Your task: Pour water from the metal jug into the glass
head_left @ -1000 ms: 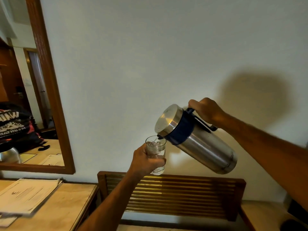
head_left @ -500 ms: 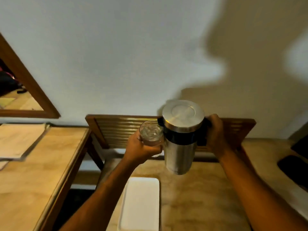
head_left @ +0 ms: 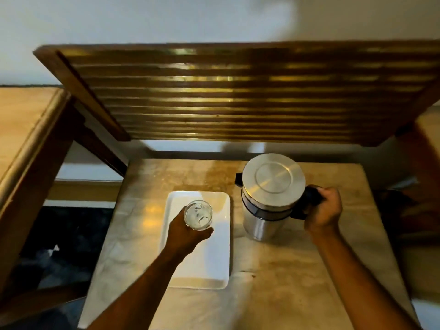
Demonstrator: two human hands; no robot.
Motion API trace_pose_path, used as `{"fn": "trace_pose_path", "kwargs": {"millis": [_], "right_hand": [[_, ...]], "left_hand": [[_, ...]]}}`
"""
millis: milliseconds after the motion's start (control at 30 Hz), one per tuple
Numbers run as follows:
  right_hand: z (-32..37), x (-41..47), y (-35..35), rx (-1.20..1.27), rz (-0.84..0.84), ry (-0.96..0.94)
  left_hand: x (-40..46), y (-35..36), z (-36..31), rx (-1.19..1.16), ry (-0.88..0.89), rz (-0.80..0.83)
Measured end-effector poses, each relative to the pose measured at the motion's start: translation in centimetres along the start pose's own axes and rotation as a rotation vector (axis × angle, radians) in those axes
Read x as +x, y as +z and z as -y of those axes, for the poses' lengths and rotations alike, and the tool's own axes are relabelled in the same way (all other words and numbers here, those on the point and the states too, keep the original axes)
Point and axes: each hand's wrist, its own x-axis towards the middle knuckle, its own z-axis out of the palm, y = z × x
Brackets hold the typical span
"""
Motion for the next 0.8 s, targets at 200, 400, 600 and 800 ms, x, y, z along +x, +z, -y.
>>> {"fn": "trace_pose_path", "kwargs": {"millis": [200,400,600,800], "right_hand": [[-3.1,0.6,-0.6,0.031,0.019,0.037],[-3.5,0.6,-0.7,-0.107,0.12,-0.024],[-3.5,0.7,-1.1,-0.119,0.21,-0.061],[-2.2,1.2,-2.9,-0.177,0.213,0.27]], "left_hand": [[1.6,2.5,3.4,0.031,-0.013,-0.009],[2.2,3.7,4.4,0.019,0.039,-0.054],[2.3,3.6,5.0,0.055,0.041,-0.008],[1.0,-1.9,0.0,0.286,0.179,0.298]]}}
